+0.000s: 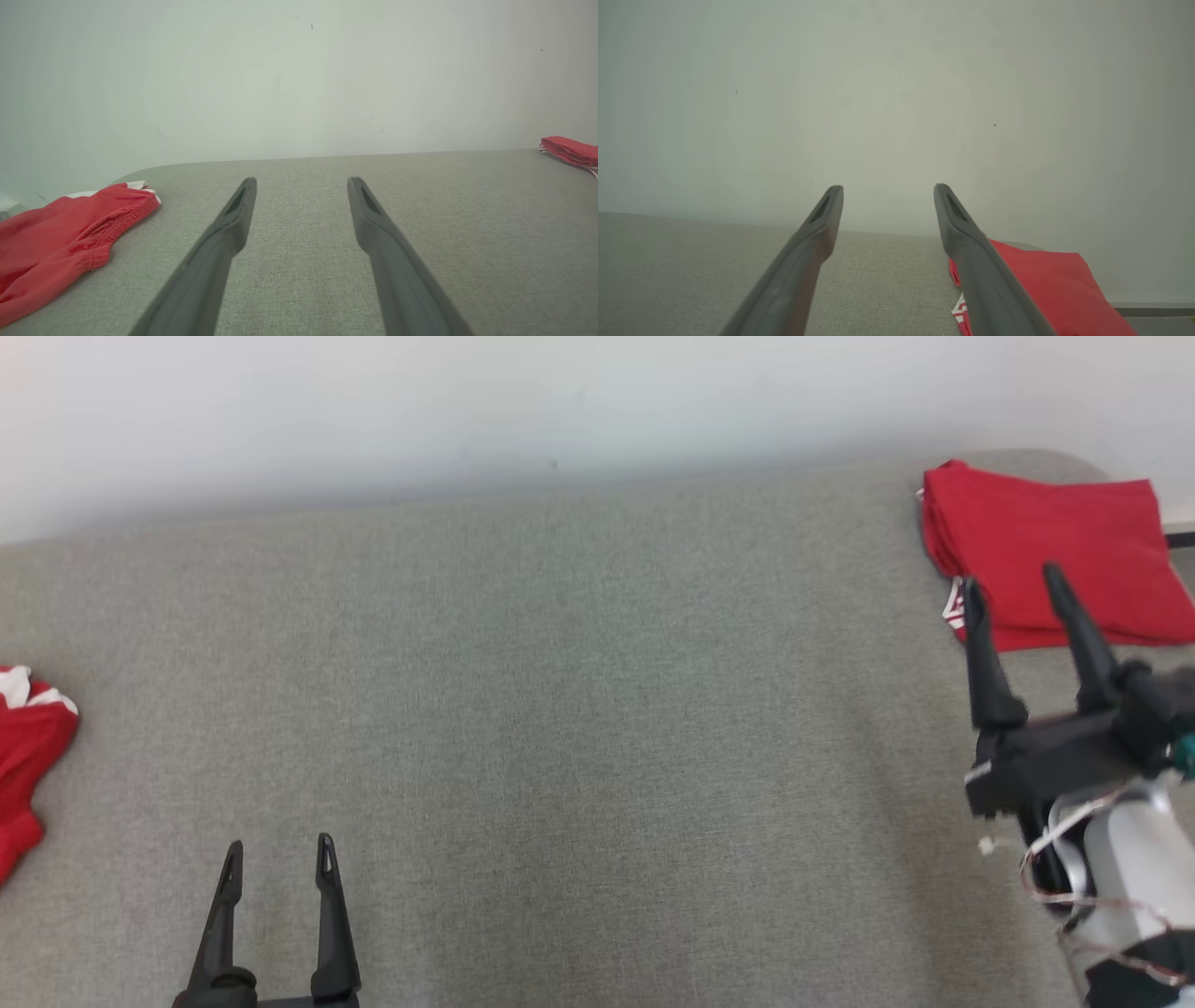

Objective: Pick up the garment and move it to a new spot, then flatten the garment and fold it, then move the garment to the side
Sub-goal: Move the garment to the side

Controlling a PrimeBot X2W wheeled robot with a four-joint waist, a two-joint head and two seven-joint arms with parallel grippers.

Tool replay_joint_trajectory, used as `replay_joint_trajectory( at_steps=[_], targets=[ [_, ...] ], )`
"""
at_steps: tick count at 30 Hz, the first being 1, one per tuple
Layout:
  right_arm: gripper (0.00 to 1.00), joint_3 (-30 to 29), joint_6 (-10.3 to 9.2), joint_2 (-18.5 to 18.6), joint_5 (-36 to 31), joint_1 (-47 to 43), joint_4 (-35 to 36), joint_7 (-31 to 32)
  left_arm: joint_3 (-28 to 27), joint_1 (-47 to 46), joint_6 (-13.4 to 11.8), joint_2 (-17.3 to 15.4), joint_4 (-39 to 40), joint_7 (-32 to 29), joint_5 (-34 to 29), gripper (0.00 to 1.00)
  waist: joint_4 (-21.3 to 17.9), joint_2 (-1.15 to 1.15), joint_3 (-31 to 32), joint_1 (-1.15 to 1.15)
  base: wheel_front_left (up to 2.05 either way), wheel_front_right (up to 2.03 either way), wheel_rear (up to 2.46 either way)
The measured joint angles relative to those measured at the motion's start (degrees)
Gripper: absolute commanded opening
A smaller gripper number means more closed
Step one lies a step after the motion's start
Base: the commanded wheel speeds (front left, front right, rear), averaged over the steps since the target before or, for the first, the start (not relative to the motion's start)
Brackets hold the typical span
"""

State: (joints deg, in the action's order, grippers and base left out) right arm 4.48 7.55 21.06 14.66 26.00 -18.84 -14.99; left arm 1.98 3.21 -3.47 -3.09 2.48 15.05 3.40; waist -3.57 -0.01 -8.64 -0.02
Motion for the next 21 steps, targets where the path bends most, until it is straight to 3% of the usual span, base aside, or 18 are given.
replay_joint_trajectory(
  at_steps=[10, 21],
  targets=[
    [1.00, -5.77, 0.00, -7.73, -0.80, -12.87, 4.94, 0.00, 0.02, 1.25, -0.07, 0.13, -2.63, 0.00, 0.90, 1.00, -0.82, 0.01, 3.42, 0.01, 0.00, 0.00, 0.00],
    [1.00, -5.32, 0.00, -15.30, -3.68, -22.70, 8.95, 0.00, 0.27, 2.98, -0.82, 0.19, -4.71, 0.00, 2.15, 1.00, -0.39, 0.01, 5.69, 0.02, 0.00, 0.00, 0.00]
  ],
)
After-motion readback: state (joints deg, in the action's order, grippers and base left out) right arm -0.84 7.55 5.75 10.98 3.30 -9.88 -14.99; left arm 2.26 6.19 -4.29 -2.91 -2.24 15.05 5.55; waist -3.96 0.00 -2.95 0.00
